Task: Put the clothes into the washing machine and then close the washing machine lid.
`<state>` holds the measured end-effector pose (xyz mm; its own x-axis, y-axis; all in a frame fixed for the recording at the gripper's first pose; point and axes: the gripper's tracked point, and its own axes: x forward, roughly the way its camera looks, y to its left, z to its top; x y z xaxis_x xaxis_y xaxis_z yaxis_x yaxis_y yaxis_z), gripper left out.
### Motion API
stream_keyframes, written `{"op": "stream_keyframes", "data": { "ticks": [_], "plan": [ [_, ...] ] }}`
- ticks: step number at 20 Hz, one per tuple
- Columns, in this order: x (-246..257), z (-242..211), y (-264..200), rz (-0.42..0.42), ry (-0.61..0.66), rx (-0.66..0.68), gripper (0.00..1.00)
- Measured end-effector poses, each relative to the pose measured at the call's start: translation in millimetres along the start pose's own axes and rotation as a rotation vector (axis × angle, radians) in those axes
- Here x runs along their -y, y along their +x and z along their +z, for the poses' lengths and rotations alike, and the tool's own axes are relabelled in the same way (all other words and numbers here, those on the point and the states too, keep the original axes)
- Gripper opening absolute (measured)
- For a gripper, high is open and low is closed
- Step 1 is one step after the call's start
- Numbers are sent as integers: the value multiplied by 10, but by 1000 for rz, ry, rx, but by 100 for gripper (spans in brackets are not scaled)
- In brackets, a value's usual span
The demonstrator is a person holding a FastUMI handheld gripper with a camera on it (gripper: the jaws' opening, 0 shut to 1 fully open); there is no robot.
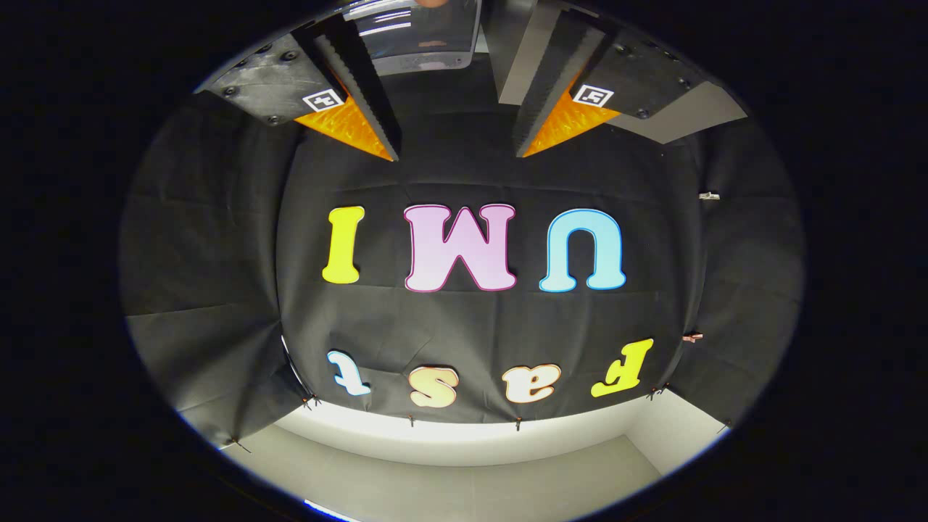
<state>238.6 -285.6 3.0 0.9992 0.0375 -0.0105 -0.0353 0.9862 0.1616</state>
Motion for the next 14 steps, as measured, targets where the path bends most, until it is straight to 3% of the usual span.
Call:
{"op": "stream_keyframes", "data": {
  "ticks": [14],
  "plan": [
    [36,-74,14,-17,-13,-30,98]
  ]
}}
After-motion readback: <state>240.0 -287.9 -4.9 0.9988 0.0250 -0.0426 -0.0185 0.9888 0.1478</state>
